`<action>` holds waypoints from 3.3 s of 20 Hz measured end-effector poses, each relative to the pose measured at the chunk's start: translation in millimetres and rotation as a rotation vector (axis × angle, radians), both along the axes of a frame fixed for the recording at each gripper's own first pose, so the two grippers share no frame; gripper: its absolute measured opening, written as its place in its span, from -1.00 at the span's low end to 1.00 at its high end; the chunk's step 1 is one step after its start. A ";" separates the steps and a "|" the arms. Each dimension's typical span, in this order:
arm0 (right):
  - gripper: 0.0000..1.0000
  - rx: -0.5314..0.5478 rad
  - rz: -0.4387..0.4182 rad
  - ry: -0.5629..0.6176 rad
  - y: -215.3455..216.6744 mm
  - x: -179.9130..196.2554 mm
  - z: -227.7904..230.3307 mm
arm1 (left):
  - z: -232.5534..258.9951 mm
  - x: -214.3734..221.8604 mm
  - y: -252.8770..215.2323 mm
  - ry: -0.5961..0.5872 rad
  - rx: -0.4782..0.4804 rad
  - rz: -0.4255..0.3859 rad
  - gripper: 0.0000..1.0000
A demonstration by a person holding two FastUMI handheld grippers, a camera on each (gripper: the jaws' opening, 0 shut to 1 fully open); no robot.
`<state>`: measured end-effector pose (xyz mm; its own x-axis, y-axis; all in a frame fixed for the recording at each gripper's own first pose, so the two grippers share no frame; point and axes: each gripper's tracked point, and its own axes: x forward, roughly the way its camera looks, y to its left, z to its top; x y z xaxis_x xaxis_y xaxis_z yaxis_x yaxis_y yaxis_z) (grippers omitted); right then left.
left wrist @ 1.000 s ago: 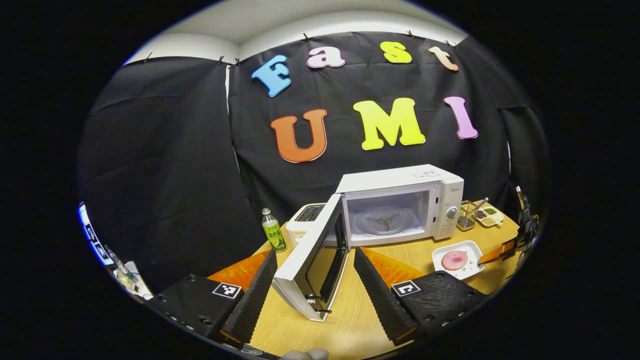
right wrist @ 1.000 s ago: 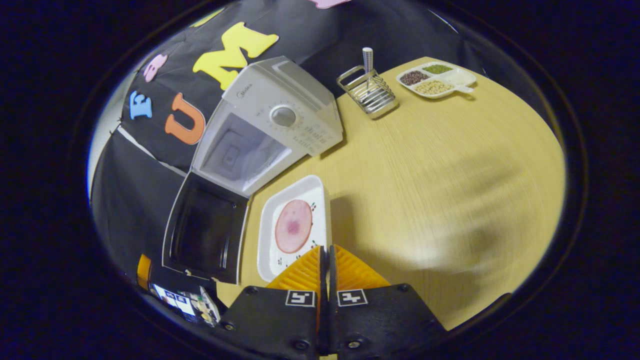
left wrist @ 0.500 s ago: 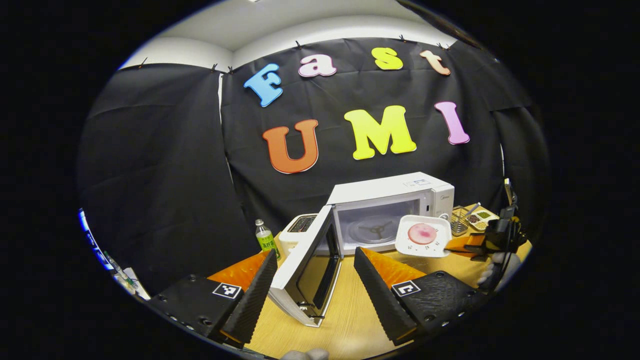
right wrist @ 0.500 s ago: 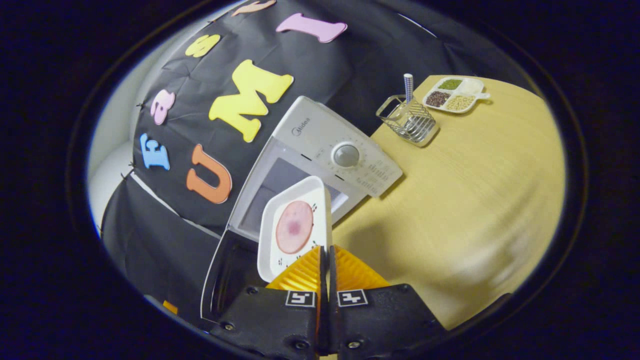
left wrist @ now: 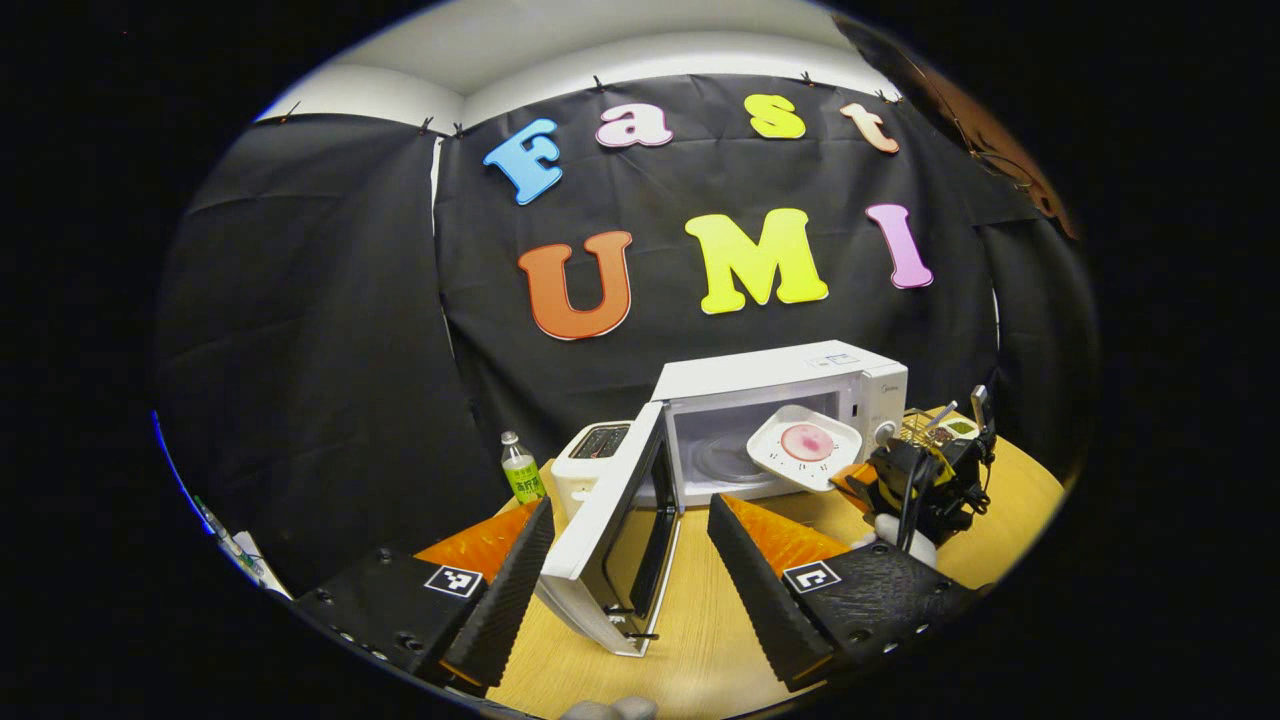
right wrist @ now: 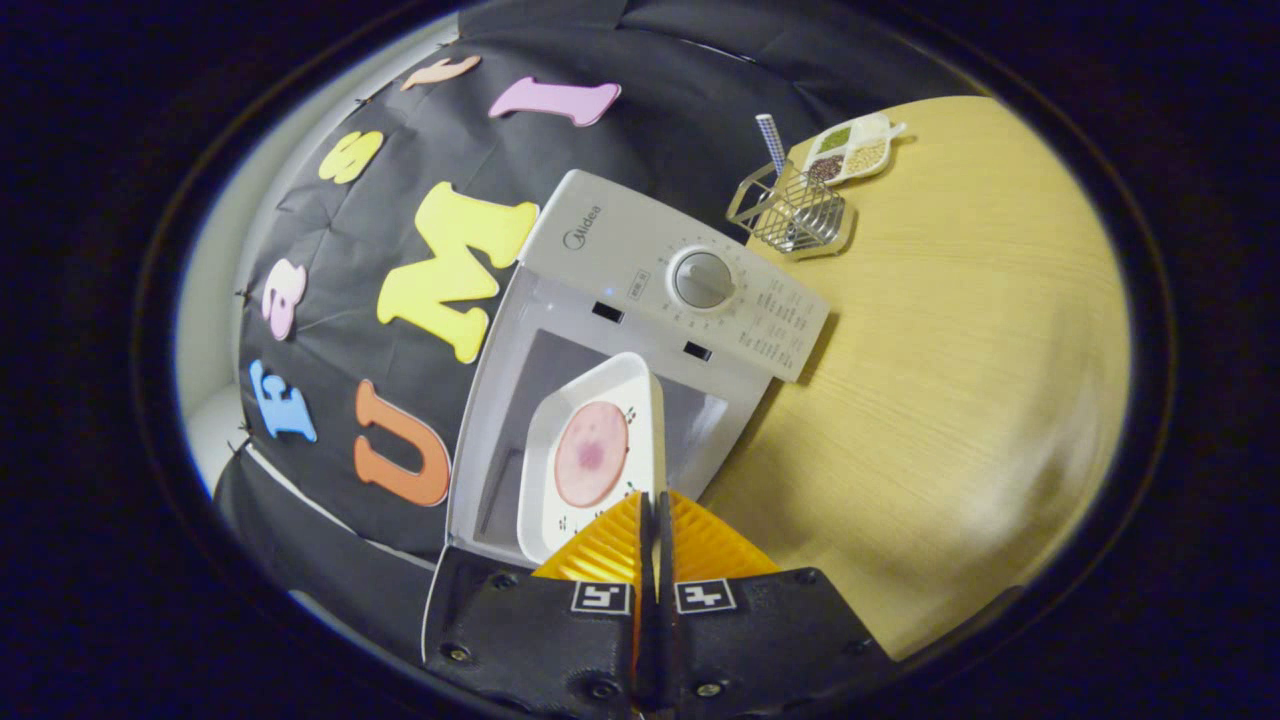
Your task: Open the microwave oven with the left hand, put the food in, and close the microwave oven.
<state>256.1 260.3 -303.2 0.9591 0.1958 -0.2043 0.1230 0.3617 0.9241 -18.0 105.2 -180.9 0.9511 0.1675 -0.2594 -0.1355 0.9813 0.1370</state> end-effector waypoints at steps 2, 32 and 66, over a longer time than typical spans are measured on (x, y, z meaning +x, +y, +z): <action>-0.94 0.006 -0.006 -0.010 15.4 20.6 3.3 | -8.4 -1.5 7.1 0.014 0.004 0.013 0.87; 0.99 -0.774 0.121 -0.234 -8.7 5.8 90.9 | 20.2 9.4 85.3 -0.056 0.082 0.080 0.87; 1.00 -1.078 0.141 -0.028 -227.5 -217.0 197.4 | -107.2 29.2 42.7 0.049 -0.044 -0.144 -1.00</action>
